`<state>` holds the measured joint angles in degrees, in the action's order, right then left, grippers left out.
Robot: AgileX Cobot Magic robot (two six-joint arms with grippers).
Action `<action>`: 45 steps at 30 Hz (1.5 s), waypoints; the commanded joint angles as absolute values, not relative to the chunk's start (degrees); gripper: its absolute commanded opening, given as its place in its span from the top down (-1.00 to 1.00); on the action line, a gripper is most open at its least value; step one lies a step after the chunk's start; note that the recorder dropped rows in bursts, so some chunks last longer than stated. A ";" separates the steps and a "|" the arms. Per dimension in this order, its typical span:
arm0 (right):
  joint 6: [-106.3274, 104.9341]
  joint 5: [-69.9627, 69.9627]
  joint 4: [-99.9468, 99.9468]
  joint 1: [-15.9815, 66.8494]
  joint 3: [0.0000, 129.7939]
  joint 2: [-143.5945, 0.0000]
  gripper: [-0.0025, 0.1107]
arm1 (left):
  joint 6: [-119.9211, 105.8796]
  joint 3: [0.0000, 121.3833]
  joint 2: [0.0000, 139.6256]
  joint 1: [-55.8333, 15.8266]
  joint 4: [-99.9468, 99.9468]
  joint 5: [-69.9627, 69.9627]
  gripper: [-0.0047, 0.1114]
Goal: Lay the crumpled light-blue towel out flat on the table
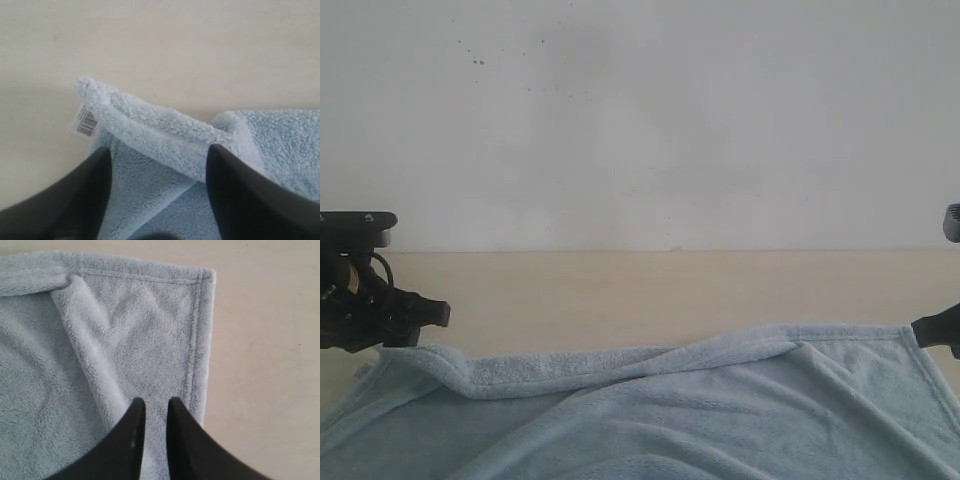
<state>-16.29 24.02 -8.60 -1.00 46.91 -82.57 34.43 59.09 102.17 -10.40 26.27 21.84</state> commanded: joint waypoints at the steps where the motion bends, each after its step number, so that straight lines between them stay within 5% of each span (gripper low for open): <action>1: -16.67 23.04 -8.62 -1.20 47.35 -82.56 0.67 | 35.08 59.22 102.05 -10.26 25.88 20.60 -0.02; 27: -17.37 23.78 -8.62 -1.20 47.35 -82.56 0.67 | 45.57 59.22 109.38 -7.96 23.16 10.65 0.00; 30: -17.50 23.89 -9.48 -1.20 47.35 -82.56 0.67 | 47.10 59.22 110.13 -7.96 23.16 8.34 0.22; 34: -18.14 24.67 -10.42 -1.20 47.35 -82.56 0.67 | 47.10 59.77 111.75 -7.96 24.06 6.35 0.81; 45: -18.64 28.45 -11.42 -1.20 47.35 -82.56 0.67 | 42.22 71.97 112.78 -7.96 26.12 5.86 0.84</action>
